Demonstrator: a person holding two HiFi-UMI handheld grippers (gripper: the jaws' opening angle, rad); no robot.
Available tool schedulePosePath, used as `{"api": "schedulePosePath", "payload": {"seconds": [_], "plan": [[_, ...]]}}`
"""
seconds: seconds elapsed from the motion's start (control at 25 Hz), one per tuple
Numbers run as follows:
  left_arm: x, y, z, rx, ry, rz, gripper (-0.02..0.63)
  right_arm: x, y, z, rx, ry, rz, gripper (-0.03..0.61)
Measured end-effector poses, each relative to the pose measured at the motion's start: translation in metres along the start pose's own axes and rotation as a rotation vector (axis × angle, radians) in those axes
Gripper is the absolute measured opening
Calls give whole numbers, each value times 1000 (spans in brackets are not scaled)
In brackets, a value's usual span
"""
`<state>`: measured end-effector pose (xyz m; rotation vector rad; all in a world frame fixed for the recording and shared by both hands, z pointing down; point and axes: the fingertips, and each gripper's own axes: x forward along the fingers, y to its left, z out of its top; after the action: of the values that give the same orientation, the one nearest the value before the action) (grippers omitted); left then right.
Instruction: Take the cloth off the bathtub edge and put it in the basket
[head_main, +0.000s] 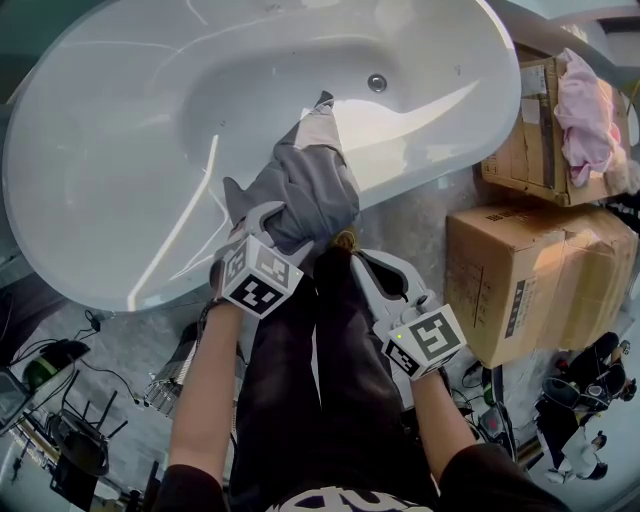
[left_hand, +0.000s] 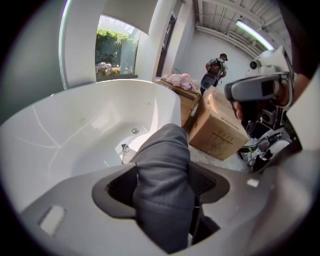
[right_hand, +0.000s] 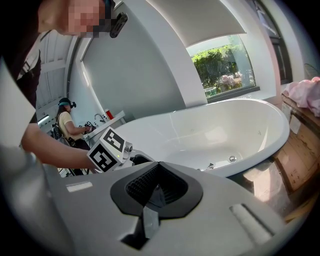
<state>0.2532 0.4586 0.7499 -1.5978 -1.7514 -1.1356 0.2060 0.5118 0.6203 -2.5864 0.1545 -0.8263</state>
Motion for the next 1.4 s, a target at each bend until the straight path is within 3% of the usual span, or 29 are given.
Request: {"api": "schedulePosePath", "payload": {"seconds": [0.24, 0.6, 1.0, 1.08, 1.16, 1.4], "plan": [[3, -1, -1, -16, 46, -30, 315, 3, 1, -3, -2, 11, -1, 9], [3, -9, -3, 84, 62, -67, 247, 2, -4, -5, -4, 12, -9, 9], [-2, -11, -1, 90, 69, -103, 210, 1, -8, -10, 6, 15, -20, 9], [-8, -9, 4, 70, 41, -94, 186, 1, -8, -11, 8, 14, -19, 9], [-15, -6, 11, 18, 0, -82, 71, 1, -9, -11, 9, 13, -20, 9], [-14, -4, 11, -14, -5, -76, 57, 2, -11, -12, 13, 14, -23, 9]]}}
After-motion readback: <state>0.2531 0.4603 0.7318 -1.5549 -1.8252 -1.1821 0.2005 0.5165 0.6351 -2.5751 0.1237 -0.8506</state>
